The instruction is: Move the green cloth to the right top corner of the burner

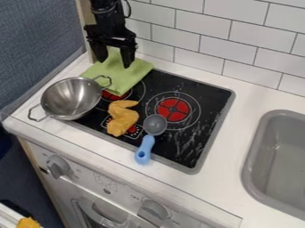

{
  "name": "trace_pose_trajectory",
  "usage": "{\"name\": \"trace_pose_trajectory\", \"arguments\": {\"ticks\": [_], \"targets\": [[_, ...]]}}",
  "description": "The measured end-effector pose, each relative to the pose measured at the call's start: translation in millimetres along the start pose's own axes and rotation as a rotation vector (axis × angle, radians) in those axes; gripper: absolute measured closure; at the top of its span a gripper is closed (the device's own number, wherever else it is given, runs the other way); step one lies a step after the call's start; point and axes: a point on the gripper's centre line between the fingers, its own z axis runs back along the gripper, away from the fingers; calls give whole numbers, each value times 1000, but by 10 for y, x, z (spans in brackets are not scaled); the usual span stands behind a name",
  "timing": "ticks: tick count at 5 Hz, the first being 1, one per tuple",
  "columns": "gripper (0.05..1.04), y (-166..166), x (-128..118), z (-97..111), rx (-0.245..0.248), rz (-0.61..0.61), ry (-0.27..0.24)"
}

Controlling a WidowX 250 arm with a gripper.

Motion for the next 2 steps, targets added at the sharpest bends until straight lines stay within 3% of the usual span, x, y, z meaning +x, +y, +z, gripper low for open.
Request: {"name": "trace_pose_trajectory", "arguments": {"ticks": [2], "targets": [[83,-21,146,-193,5,-52,4]]}}
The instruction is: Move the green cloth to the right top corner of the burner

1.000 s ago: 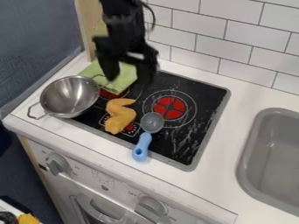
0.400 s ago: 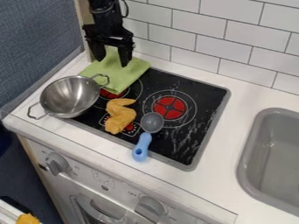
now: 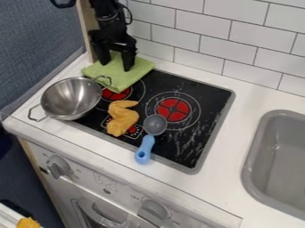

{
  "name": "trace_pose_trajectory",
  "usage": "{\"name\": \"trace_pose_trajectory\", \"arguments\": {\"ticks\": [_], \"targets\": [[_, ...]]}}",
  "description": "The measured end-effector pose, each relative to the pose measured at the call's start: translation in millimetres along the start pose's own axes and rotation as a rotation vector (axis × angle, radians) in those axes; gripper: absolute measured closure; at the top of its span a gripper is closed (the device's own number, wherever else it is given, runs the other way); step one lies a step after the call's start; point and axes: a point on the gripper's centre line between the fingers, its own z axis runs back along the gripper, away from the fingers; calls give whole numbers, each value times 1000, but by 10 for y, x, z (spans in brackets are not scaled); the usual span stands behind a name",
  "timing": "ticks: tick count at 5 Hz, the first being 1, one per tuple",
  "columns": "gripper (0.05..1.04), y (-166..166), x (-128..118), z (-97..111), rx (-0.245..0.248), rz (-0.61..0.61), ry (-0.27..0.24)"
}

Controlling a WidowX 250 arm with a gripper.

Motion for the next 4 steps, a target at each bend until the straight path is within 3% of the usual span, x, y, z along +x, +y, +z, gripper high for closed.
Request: {"name": "trace_pose_trajectory", "arguments": {"ticks": [2,4], "targets": [[86,-528,-155,-23,-31,-31,58],[85,-1637,-107,29,-47,-49,96]]}}
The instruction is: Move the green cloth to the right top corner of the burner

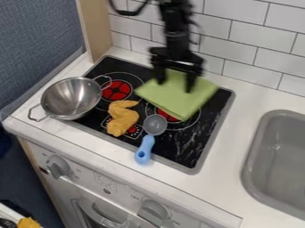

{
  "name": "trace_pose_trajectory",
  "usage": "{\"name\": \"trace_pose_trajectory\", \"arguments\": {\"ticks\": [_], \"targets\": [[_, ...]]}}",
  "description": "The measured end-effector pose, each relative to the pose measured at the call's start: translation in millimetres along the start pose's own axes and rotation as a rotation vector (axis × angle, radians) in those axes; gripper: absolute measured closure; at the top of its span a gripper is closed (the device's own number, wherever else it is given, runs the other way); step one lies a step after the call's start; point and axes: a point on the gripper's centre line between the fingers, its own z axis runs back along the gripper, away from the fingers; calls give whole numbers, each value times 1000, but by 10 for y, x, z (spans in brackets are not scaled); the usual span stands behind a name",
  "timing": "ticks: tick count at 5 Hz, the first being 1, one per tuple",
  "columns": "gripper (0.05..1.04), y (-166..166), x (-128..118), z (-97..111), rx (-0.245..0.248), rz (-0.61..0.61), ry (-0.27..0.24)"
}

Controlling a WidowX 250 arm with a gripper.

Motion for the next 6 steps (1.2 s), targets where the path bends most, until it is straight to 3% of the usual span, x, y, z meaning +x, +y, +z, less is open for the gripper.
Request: {"name": "trace_pose_trajectory", "arguments": {"ticks": [1,3,5,6], "targets": [[85,-442,94,-36,36,-37,4],[85,-541,110,-32,54,-17,3],[84,-480,98,821,18,-28,-124],[84,-431,12,1021,-17,-41,-142]]}}
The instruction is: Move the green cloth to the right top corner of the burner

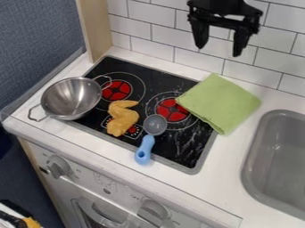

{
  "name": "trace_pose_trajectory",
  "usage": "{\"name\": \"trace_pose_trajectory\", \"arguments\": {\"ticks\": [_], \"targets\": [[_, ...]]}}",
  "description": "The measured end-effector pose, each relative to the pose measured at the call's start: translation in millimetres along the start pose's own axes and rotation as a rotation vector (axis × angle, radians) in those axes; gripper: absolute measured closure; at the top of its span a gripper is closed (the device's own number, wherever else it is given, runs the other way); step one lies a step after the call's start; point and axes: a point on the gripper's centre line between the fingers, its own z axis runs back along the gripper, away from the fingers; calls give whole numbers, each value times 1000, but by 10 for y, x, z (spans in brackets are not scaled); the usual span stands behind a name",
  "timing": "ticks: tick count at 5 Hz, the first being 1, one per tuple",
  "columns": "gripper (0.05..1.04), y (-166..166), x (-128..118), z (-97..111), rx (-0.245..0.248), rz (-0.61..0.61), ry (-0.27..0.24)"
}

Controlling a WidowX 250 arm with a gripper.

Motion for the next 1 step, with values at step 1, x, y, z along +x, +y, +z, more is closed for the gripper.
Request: {"name": "trace_pose_trajectory", "arguments": {"ticks": [1], "targets": [[84,55,-114,-51,-5,-39,26]]}}
